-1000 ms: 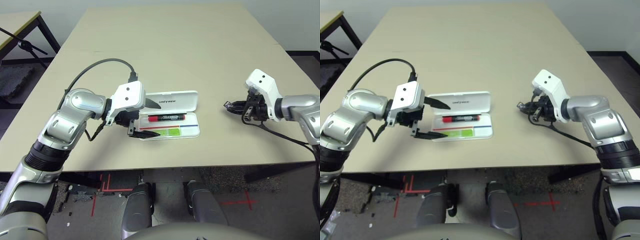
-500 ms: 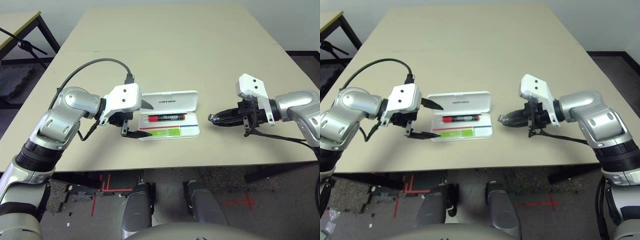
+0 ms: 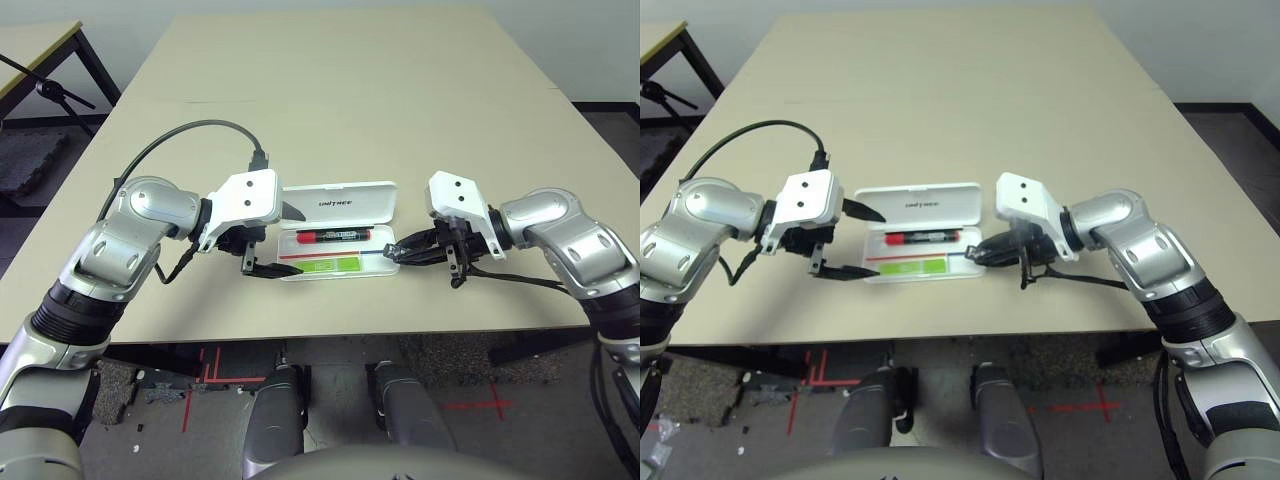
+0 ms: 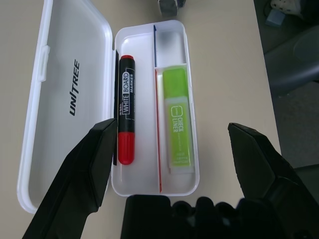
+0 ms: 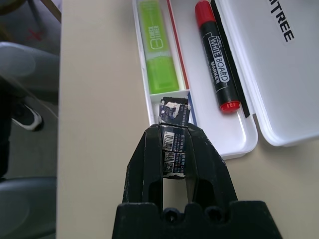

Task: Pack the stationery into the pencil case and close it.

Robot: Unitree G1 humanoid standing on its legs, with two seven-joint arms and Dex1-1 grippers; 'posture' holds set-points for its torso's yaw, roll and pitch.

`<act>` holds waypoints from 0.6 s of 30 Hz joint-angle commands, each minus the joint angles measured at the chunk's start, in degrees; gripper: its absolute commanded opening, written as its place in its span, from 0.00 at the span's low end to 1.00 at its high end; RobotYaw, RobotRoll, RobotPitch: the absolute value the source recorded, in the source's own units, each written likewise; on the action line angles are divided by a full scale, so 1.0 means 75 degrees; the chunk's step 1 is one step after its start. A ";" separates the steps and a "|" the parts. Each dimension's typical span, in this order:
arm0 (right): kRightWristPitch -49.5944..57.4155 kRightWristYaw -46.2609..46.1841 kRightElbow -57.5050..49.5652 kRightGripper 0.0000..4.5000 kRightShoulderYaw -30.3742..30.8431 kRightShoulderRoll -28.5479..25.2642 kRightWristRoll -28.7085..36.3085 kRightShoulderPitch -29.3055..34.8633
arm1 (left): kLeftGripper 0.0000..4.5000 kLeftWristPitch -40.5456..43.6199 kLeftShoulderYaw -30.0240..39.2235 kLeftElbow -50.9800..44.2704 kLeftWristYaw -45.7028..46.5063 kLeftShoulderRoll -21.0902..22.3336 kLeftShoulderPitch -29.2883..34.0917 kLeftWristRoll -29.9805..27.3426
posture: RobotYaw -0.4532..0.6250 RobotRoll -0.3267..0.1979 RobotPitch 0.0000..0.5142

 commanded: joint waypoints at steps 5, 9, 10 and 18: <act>-0.0478 0.0052 0.0385 0.08 0.0314 0.0329 -0.0405 -0.0184 | 1.00 0.0296 0.0110 -0.0361 0.0032 -0.0041 0.0067 -0.0257 | 0.36 0.62 0.24; -0.0677 0.0062 0.0577 0.08 0.0461 0.0440 -0.0599 -0.0253 | 1.00 0.0544 0.0215 -0.0548 0.0096 -0.0100 0.0046 -0.0476 | 0.36 0.62 0.24; -0.0699 0.0065 0.0611 0.08 0.0478 0.0470 -0.0618 -0.0268 | 1.00 0.0605 0.0235 -0.0582 0.0118 -0.0119 0.0035 -0.0533 | 0.36 0.62 0.24; -0.0715 0.0222 0.0751 0.08 0.0548 0.0576 -0.0748 -0.0319 | 1.00 0.0795 0.0299 -0.0574 0.0188 -0.0212 -0.0078 -0.0713 | 0.37 0.62 0.24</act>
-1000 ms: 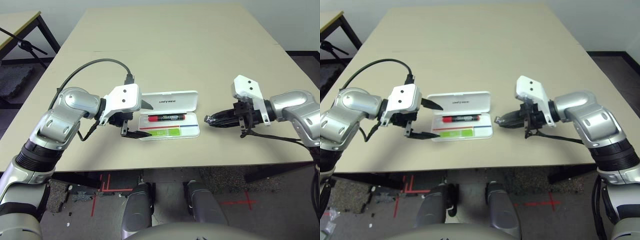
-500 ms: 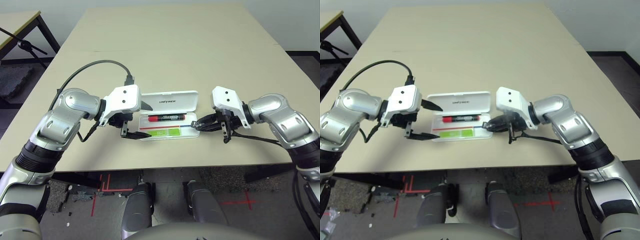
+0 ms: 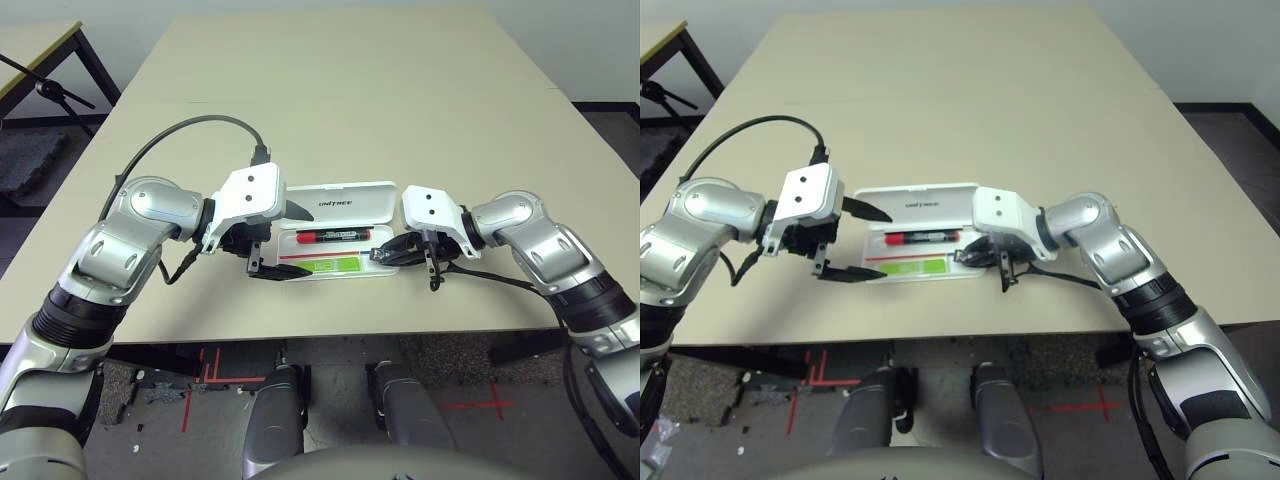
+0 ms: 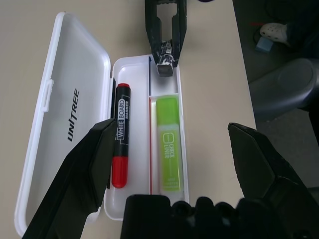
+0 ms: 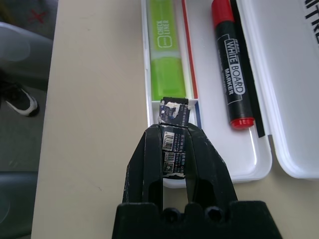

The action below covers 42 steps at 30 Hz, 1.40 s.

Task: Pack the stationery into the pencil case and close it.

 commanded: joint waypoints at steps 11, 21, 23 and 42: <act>0.0027 0.0063 -0.0022 0.55 0.0069 0.0037 -0.0194 0.0024 | 1.00 -0.0248 -0.0024 0.0144 -0.0026 0.0064 0.0097 0.0046 | 0.36 0.62 0.23; 0.0646 0.0188 -0.0157 0.99 -0.0439 -0.0051 0.0401 -0.0150 | 1.00 -0.0318 -0.0086 0.0188 0.0013 0.0047 0.0129 0.0123 | 0.36 0.62 0.23; 0.1074 0.0363 -0.0283 0.99 -0.0769 -0.0291 0.0778 -0.0172 | 1.00 -0.0325 -0.0081 0.0192 0.0026 0.0048 0.0141 0.0129 | 0.36 0.62 0.22; 0.2723 0.1381 -0.0726 0.99 -0.2898 -0.2708 0.3071 0.0708 | 1.00 -0.0686 0.0195 0.0631 -0.0270 0.0644 0.0568 0.0149 | 0.35 0.62 0.22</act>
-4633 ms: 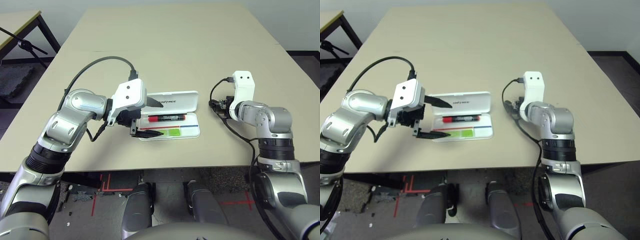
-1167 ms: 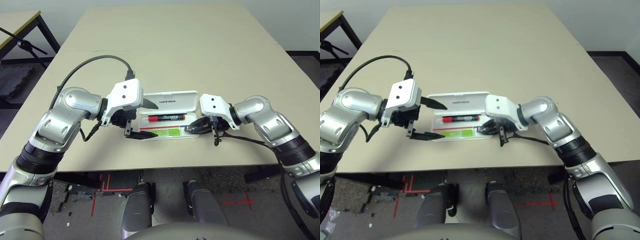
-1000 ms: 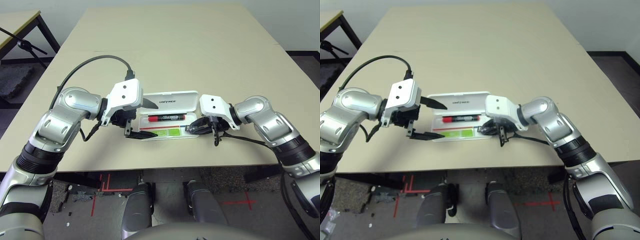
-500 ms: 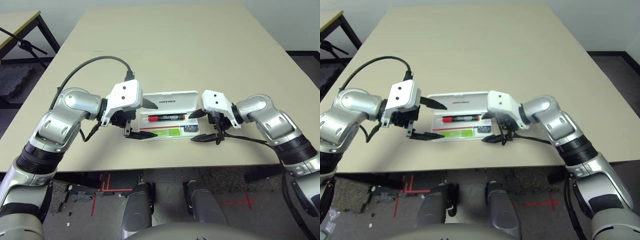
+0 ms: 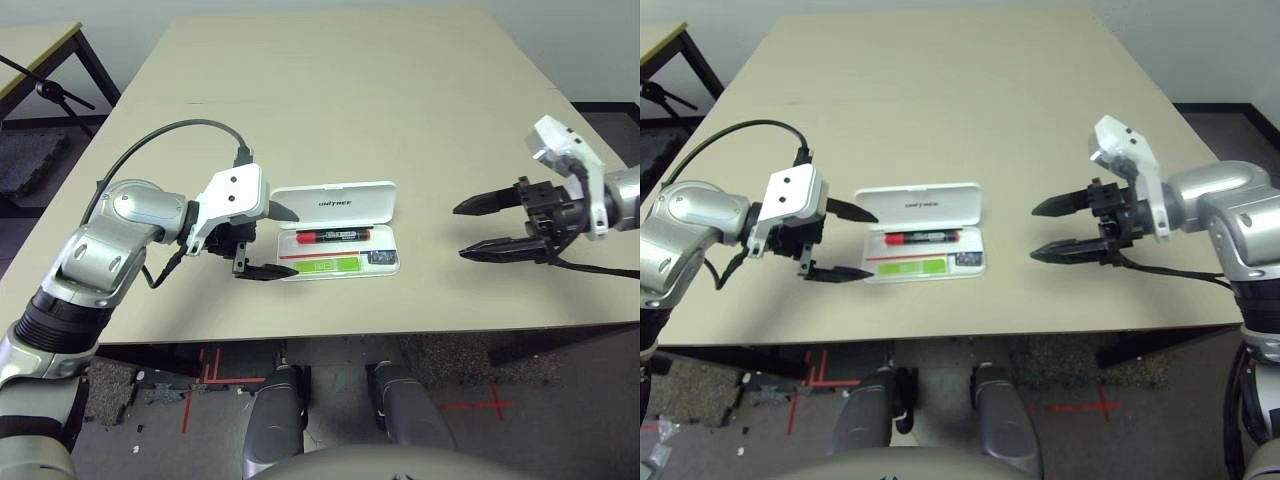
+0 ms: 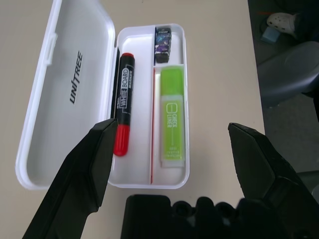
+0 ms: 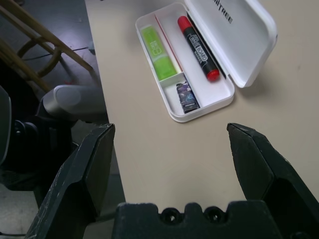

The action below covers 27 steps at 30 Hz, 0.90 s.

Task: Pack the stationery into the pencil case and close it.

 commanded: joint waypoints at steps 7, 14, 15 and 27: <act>0.0056 -0.0355 -0.0279 1.00 -0.0019 0.0082 0.0215 0.0126 | 0.60 -0.0162 -0.0127 0.0654 0.0079 0.0528 0.0215 0.0715 | 0.35 0.62 0.21; 0.0004 -0.0460 -0.0247 1.00 0.0065 0.0153 0.0212 0.0082 | 0.01 -0.0115 -0.0116 0.2000 0.0911 0.0378 -0.0311 0.1600 | 0.35 0.62 0.21; -0.0001 -0.0476 -0.0259 1.00 0.0072 0.0163 0.0208 0.0085 | 0.01 -0.0090 -0.0109 0.2289 0.1085 0.0301 -0.0448 0.1731 | 0.35 0.62 0.21; -0.0053 -0.0560 -0.0299 1.00 0.0088 0.0197 0.0175 0.0082 | 0.01 -0.0212 -0.0198 0.3754 0.1843 -0.0172 -0.1029 0.2541 | 0.34 0.62 0.18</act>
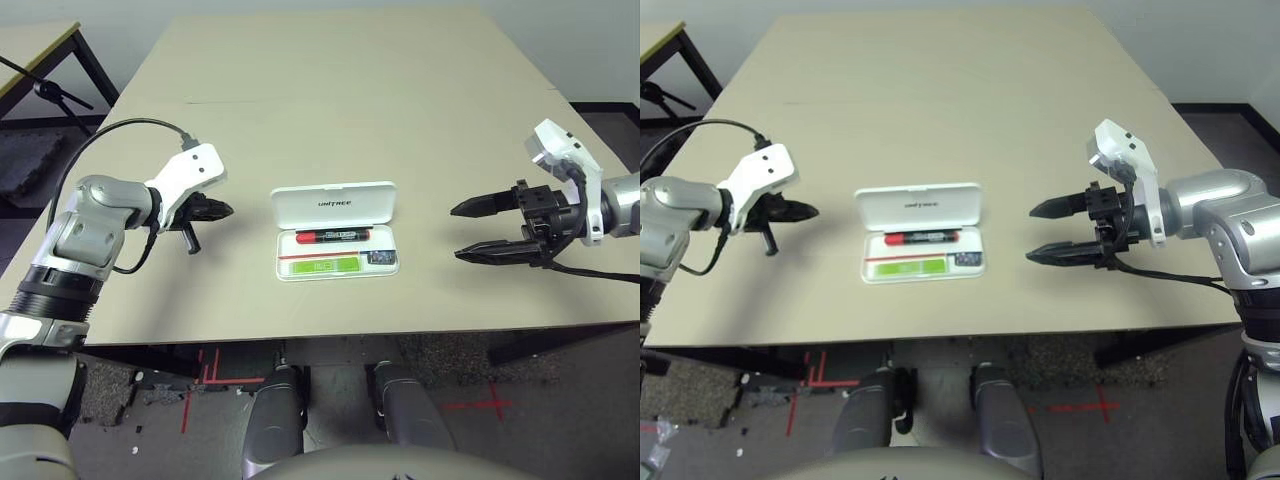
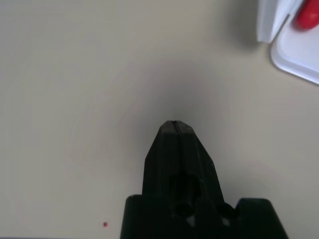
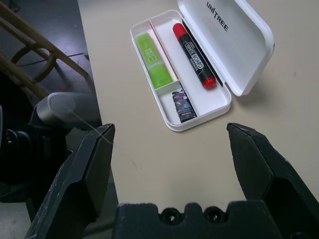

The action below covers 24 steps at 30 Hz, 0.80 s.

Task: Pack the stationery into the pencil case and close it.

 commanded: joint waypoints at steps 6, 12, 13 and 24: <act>-0.0069 -0.0046 -0.0113 1.00 0.0094 0.0005 -0.0005 -0.0001 | 0.01 -0.0206 -0.0015 0.0671 0.0594 -0.0851 -0.0505 0.0258 | 0.34 0.62 0.18; -0.0071 -0.0089 -0.0145 1.00 0.0103 0.0007 -0.0017 0.0004 | 0.01 -0.0151 0.0123 0.0678 0.0595 -0.1434 -0.0573 -0.0021 | 0.34 0.62 0.18; -0.0066 -0.0101 -0.0157 1.00 0.0098 0.0007 -0.0014 0.0011 | 0.01 -0.0099 0.0150 0.0619 0.0547 -0.1485 -0.0549 -0.0086 | 0.34 0.62 0.18; -0.0086 -0.0174 -0.0231 1.00 0.0073 -0.0027 -0.0013 0.0120 | 0.01 0.0080 0.0231 -0.0267 -0.0288 -0.1671 -0.0233 -0.0966 | 0.33 0.62 0.18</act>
